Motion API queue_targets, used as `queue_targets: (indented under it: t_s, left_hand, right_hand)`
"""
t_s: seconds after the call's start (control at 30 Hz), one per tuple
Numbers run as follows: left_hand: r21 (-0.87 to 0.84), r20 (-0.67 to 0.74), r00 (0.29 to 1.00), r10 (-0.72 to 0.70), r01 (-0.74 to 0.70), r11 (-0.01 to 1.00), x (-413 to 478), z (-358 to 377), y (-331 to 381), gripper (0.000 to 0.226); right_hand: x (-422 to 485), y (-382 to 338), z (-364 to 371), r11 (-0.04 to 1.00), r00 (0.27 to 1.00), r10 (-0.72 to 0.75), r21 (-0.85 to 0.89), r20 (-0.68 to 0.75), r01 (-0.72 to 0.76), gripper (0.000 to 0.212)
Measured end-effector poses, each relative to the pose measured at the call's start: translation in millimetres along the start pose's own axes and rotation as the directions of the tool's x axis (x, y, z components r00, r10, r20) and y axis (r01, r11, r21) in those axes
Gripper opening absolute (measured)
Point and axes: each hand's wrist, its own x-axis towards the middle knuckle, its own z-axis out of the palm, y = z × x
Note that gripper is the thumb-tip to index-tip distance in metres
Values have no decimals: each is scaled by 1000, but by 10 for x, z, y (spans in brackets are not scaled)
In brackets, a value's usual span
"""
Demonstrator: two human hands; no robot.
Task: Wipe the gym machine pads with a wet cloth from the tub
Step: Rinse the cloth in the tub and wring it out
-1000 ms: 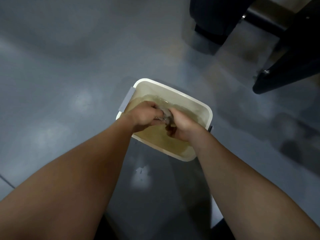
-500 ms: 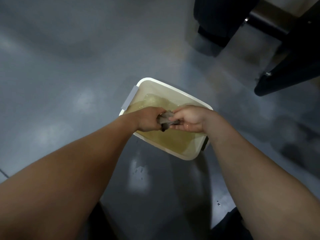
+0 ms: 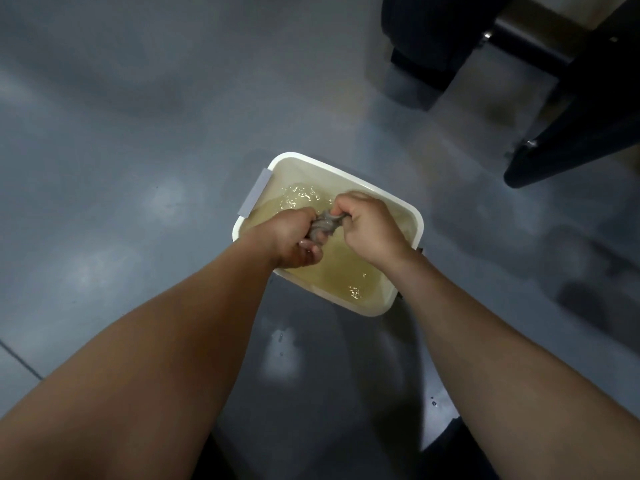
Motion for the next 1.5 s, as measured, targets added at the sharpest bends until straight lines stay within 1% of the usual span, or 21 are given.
queue_targets:
  t_s: [0.03, 0.07, 0.13, 0.17, 0.2, 0.27, 0.3, 0.33, 0.4, 0.5, 0.6, 0.63, 0.7, 0.77, 0.83, 0.9, 1.0, 1.1, 1.2, 1.33, 1.5]
  left_hand:
    - [50, -21, 1000, 18, -17, 999, -6, 4, 0, 27]
    - [180, -57, 997, 61, -50, 982, -20, 8, 10, 24]
    - [521, -90, 983, 162, -92, 848, -68, 0, 52, 18]
    - [623, -61, 983, 174, -99, 776, -95, -10, 76, 16]
    - [675, -19, 987, 157, -102, 730, -122, -23, 101, 16]
    - [742, 78, 988, 135, -148, 654, -180, -25, 128, 31]
    - [774, 120, 982, 149, -186, 606, -180, -34, 129, 42]
    - [795, 153, 973, 175, -226, 563, -176, -25, 123, 52]
    - [817, 196, 953, 229, -289, 499, -135, 2, 102, 58]
    - [862, 224, 923, 313, -337, 379, -33, 4, 59, 33]
    - [878, 138, 926, 350, -278, 390, 6, -98, 34, 21]
    - [885, 145, 932, 332, -272, 378, 3, -123, 27, 16]
    - [885, 176, 943, 284, -278, 373, -11, -133, 21, 8]
    - [821, 179, 952, 250, -284, 495, -57, -107, 37, 13]
    - [745, 155, 966, 208, -252, 617, -35, -116, 94, 18]
    - [695, 124, 980, 156, -198, 691, -52, -125, 162, 14]
    - [591, 184, 982, 52, -152, 792, -124, -101, 249, 3]
    - [560, 296, 952, -72, -112, 821, -211, -25, 302, 10]
    - [618, 348, 931, -114, -137, 774, -271, 40, 353, 22]
    - [718, 245, 969, -12, -173, 675, -291, 52, 366, 12]
    - [944, 175, 981, 85, -191, 269, -237, 69, 269, 4]
  right_hand:
    - [13, -11, -19, 999, 1000, 5, -45, 19, -4, 29]
    - [27, -21, -44, 995, 997, 46, -89, 62, -40, 24]
    - [70, 10, -85, 973, 950, 209, -143, 232, -179, 14]
    - [85, 32, -112, 953, 894, 300, -77, 334, -292, 9]
    - [92, 14, -156, 893, 824, 362, 93, 436, -441, 4]
    - [102, -36, -234, 581, 731, 421, 459, 537, -672, 10]
    - [104, -34, -266, 463, 716, 455, 547, 529, -698, 17]
    - [101, -33, -287, 415, 708, 488, 579, 510, -702, 23]
    - [90, -35, -283, 443, 690, 505, 531, 518, -722, 26]
    - [76, 9, -252, 506, 663, 470, 438, 582, -743, 21]
    - [91, 30, -239, 569, 669, 517, 369, 534, -735, 28]
    - [95, 24, -235, 604, 679, 537, 334, 502, -724, 27]
    - [83, 4, -240, 744, 735, 504, 205, 454, -636, 27]
    - [51, -57, -249, 898, 798, 354, 59, 487, -435, 44]
    - [14, -115, -222, 974, 818, 219, -72, 533, -214, 66]
    - [-12, -141, -192, 979, 841, 137, -199, 523, -36, 72]
    - [-8, -142, -235, 891, 907, 39, -425, 420, 158, 51]
    - [-3, -193, -250, 859, 916, -96, -432, 390, 274, 39]
    - [26, -270, -239, 870, 897, -185, -358, 403, 340, 39]
    - [145, -323, -282, 838, 880, -140, -420, 453, 349, 31]
    - [144, -337, -208, 794, 866, -11, -521, 501, 312, 16]
